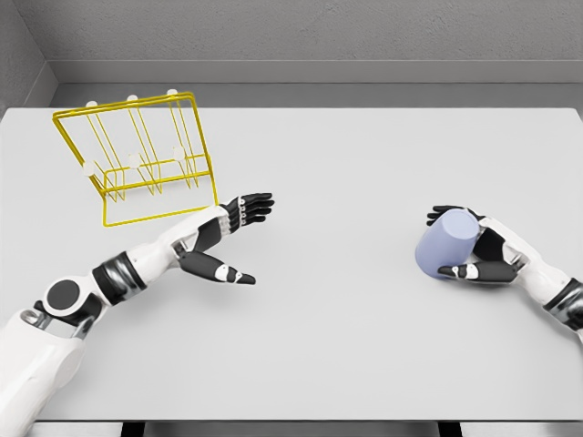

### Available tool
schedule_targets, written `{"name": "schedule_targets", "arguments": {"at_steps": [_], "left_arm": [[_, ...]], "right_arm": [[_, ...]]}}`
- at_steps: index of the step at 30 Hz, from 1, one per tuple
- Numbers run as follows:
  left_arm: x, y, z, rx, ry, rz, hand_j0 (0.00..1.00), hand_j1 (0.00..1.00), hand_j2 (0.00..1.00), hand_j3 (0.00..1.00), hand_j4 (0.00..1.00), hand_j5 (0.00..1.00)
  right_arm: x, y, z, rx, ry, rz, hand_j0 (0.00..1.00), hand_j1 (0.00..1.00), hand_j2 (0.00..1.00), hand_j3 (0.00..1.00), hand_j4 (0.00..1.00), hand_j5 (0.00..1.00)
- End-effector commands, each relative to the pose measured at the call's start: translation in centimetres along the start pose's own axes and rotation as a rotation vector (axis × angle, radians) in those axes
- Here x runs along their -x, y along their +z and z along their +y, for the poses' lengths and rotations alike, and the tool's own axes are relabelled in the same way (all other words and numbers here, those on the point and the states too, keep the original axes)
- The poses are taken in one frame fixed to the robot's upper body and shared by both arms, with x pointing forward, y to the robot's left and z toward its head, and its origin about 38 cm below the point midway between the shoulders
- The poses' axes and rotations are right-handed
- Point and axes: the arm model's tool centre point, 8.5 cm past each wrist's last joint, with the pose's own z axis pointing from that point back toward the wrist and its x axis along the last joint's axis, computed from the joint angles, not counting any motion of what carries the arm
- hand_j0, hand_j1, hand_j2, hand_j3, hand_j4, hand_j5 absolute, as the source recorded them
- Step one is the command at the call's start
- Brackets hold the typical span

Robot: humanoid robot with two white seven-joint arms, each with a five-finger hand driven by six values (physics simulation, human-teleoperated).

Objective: Place the cup on the cup holder with both arms

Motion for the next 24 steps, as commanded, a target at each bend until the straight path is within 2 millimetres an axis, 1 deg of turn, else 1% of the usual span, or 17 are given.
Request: {"name": "schedule_targets", "arguments": {"at_steps": [1, 8, 12, 14, 24], "left_arm": [[0.1, -0.2, -0.1, -0.003, 0.011, -0.009, 1.00, 1.00, 1.00, 1.00, 1.00, 1.00], [0.0, -0.3, -0.1, -0.003, 0.011, -0.013, 1.00, 1.00, 1.00, 1.00, 1.00, 1.00], [0.0, -0.2, -0.2, -0.003, 0.010, -0.013, 1.00, 1.00, 1.00, 1.00, 1.00, 1.00], [0.0, -0.2, -0.2, -0.003, 0.010, -0.013, 1.00, 1.00, 1.00, 1.00, 1.00, 1.00], [0.0, -0.2, -0.2, -0.002, 0.011, -0.015, 1.00, 1.00, 1.00, 1.00, 1.00, 1.00]], "right_arm": [[-0.2, -0.1, -0.1, 0.003, 0.000, -0.007, 0.78, 0.78, 0.78, 0.78, 0.78, 0.78], [-1.0, -0.4, -0.5, 0.003, 0.016, -0.027, 0.76, 0.76, 0.76, 0.76, 0.76, 0.76], [-1.8, -1.0, -0.7, -0.004, 0.030, -0.047, 0.77, 0.77, 0.77, 0.77, 0.77, 0.77], [-2.4, -1.5, -0.6, -0.015, 0.036, -0.064, 0.77, 0.77, 0.77, 0.77, 0.77, 0.77], [-3.5, -2.6, -0.2, -0.038, 0.045, -0.100, 0.75, 0.75, 0.75, 0.75, 0.75, 0.75]]}}
